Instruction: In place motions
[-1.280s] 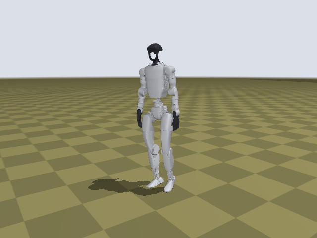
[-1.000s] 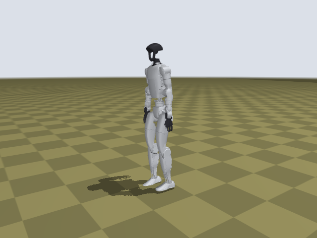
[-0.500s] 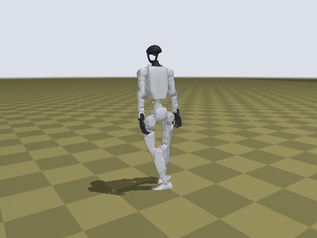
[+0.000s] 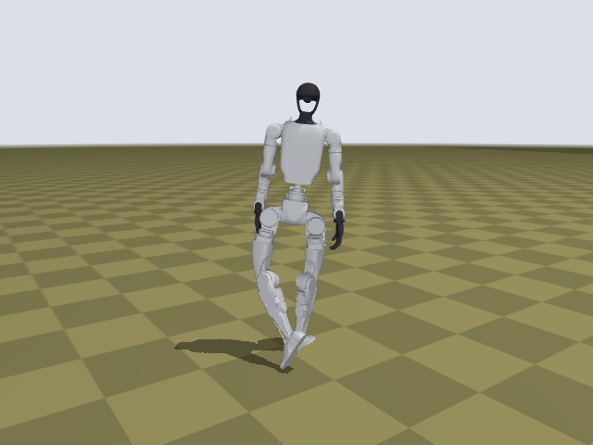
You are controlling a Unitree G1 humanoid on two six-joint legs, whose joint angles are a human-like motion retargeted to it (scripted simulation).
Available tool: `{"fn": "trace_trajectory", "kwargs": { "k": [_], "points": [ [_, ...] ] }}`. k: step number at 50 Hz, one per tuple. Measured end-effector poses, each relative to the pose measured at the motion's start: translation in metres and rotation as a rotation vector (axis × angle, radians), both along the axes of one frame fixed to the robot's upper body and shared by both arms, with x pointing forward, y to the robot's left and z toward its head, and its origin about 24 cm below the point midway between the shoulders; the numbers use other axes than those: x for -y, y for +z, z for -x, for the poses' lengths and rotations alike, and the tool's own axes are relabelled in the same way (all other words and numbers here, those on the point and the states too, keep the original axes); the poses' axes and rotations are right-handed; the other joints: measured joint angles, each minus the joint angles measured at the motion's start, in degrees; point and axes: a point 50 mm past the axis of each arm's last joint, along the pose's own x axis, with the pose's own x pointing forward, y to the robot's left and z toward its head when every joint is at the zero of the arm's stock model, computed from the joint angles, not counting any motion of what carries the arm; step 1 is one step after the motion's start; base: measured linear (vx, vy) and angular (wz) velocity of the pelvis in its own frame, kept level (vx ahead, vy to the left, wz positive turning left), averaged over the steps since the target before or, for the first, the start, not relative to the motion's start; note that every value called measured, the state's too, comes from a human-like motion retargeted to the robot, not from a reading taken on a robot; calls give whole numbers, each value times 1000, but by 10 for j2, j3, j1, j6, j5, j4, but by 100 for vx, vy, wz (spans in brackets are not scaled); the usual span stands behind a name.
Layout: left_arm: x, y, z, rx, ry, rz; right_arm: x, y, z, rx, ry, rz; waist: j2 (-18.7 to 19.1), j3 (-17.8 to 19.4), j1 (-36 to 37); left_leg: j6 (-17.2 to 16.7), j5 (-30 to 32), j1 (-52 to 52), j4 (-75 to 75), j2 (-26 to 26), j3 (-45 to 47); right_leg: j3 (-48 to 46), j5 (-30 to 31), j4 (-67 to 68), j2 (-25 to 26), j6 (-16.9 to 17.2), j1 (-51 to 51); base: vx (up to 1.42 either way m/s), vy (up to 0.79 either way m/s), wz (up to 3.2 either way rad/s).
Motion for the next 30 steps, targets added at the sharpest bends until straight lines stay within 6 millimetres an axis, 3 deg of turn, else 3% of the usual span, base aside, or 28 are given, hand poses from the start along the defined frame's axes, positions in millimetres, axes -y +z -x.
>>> {"fn": "trace_trajectory", "kwargs": {
  "k": [2, 4, 6, 7, 10, 15, 18, 21, 24, 30],
  "points": [
    [2, 0, 1, -2, -9, 2, -3, -1, -17, 55, 36, -9, -6, -7, 11, -58, -38, -64, 24, -27, -82, 37, 8, 4, -7, -4, -20, 8, 12, -138],
    [4, 0, -4, 13, -9, 5, -3, -1, -41, 134, 81, -11, -6, -13, 5, -58, -59, -142, 32, -62, -152, 60, 22, 10, -21, -3, -51, 2, 22, -105],
    [4, 0, -5, 17, 5, 0, -8, -1, -63, 206, 137, -23, 1, -2, 14, -58, -94, -169, 33, -52, -189, 101, 23, 11, 3, -11, -49, 21, -7, -205],
    [2, 0, -4, 17, 10, -4, -11, 0, -72, 241, 164, -32, 5, 6, 19, -52, -114, -174, 29, -38, -198, 122, 22, 9, 19, -16, -42, 25, -17, -235],
    [1, 0, -7, 28, 9, -14, -18, 3, -98, 332, 231, -52, 14, 26, 30, 11, -175, -204, -14, -20, -224, 172, 32, 6, 45, -21, -34, 17, 2, -182],
    [2, 0, -7, 33, 3, -15, -23, 6, -111, 395, 284, -61, 25, 44, 60, 60, -282, -262, -159, -78, -410, 248, 54, -5, 78, -21, -23, 17, 13, -160],
    [4, -1, -2, 21, -6, -13, -19, 4, -100, 357, 290, -53, 29, 49, 67, 79, -247, -263, -220, -89, -485, 281, 60, -7, 87, -16, -8, 27, 17, -116],
    [7, -1, 4, 1, 3, 0, -11, 1, -80, 262, 294, -36, 33, 35, 46, 89, -288, -225, -218, -54, -322, 290, 64, -6, 87, -11, -12, 25, 24, -62],
    [9, -1, 9, -17, 30, 5, -7, -1, -56, 148, 259, -5, 33, 33, 44, 95, -301, -209, -244, -72, -350, 313, 72, -3, 91, -11, -9, 18, 23, -126],
    [-2, 0, 16, -42, 15, -32, -7, -1, -5, -7, 82, -11, 30, 21, 35, 105, -316, -167, -292, -88, -317, 337, 75, 5, 92, -2, -5, 19, 16, -59]
  ]
}}
